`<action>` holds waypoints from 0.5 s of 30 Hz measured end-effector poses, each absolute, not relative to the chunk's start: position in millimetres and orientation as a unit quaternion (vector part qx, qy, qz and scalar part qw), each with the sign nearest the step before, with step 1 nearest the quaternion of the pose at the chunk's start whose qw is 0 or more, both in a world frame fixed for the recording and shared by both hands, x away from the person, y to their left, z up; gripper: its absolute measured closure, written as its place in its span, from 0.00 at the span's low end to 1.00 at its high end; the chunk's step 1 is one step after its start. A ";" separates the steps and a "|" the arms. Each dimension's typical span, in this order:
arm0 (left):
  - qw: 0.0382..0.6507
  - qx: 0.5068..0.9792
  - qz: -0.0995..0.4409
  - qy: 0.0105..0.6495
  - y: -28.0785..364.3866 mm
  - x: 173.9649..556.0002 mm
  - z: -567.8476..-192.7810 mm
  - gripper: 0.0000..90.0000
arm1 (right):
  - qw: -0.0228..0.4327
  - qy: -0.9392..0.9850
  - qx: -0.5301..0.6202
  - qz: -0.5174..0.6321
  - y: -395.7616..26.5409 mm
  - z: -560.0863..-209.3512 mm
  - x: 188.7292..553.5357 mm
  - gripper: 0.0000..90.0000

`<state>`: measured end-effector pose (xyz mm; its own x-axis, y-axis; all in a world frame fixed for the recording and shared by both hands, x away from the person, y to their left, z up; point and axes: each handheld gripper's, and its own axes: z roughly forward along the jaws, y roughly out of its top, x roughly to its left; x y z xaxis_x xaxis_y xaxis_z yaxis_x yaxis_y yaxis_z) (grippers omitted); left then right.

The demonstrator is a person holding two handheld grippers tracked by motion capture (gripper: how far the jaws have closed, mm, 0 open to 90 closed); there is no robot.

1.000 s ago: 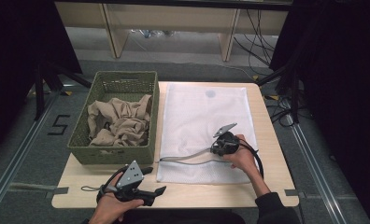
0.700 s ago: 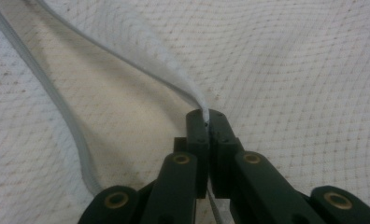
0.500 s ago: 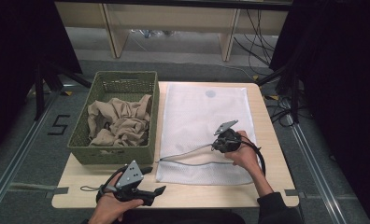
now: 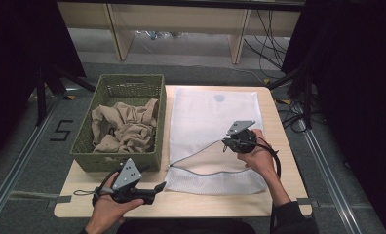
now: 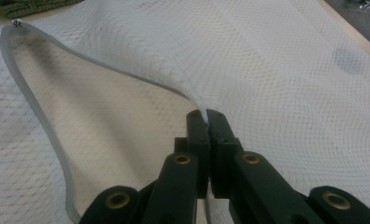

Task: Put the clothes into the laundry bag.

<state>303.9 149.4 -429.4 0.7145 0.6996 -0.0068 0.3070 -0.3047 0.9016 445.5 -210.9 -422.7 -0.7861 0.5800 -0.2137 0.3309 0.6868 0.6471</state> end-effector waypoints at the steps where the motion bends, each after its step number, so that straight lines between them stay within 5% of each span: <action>1: 0.485 0.783 0.206 0.331 153.4 305.5 -423.7 0.25 | 0.210 0.893 0.254 0.306 -211.0 -421.8 445.1 1.00; 11: 0.438 0.777 0.237 0.385 185.2 341.7 -383.5 0.23 | 0.216 0.891 0.242 0.317 -213.4 -403.4 440.7 1.00; 15: 0.349 0.811 0.251 0.396 199.3 382.6 -372.0 0.23 | 0.215 0.889 0.243 0.323 -214.4 -398.6 439.7 1.00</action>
<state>382.6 199.3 -372.0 0.5603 0.8179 0.1308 0.4671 -0.4424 0.7656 439.7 -214.4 -398.6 -0.7896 0.5705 -0.2259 0.2930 0.6740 0.6781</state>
